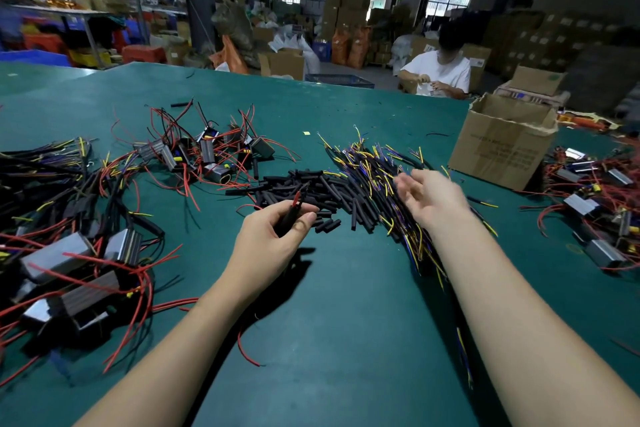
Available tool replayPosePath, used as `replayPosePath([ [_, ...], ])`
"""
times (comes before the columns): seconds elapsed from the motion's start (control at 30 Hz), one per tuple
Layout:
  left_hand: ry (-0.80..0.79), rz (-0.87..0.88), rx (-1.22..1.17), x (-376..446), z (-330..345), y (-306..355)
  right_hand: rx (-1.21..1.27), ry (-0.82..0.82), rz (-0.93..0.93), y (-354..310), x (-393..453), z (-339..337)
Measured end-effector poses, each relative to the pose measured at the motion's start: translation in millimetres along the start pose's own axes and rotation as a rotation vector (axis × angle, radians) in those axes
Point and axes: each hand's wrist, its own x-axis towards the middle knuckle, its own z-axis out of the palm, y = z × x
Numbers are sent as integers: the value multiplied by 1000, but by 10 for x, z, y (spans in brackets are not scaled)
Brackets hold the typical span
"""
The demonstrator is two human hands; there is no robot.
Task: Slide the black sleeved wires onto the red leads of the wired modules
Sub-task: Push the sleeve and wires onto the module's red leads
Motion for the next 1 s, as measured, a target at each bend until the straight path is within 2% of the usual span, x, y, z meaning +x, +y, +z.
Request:
replayPosePath([
  [0.1, -1, -19, 2, 2, -1, -2, -852, 165, -366, 128, 45, -52],
  [0.17, -3, -27, 4, 1, -3, -7, -1242, 228, -465, 171, 43, -81],
  [0.23, -3, -28, 8, -1, -2, -7, -1434, 263, -495, 204, 38, -70],
  [0.33, -1, -35, 7, -1, -4, -5, -1515, 301, -555, 219, 35, -29],
  [0.43, -1, -42, -10, -4, 3, -3, -1409, 352, -623, 178, 34, -44],
  [0.5, -2, -42, -17, -8, 5, 1, -1166, 320, -654, 142, -8, -69],
  [0.6, 1, -27, -22, -20, -3, 15, -650, 21, -548, 171, -236, -90],
  [0.7, -1, -22, -17, -26, -4, 36, -505, -139, -544, 251, -492, -132],
  [0.8, -13, -23, -33, -31, -8, 56, -176, -313, -379, 310, -691, -115],
  [1.0, -42, -8, -105, -23, -47, 86, 49, -416, -186, 502, -795, -111],
])
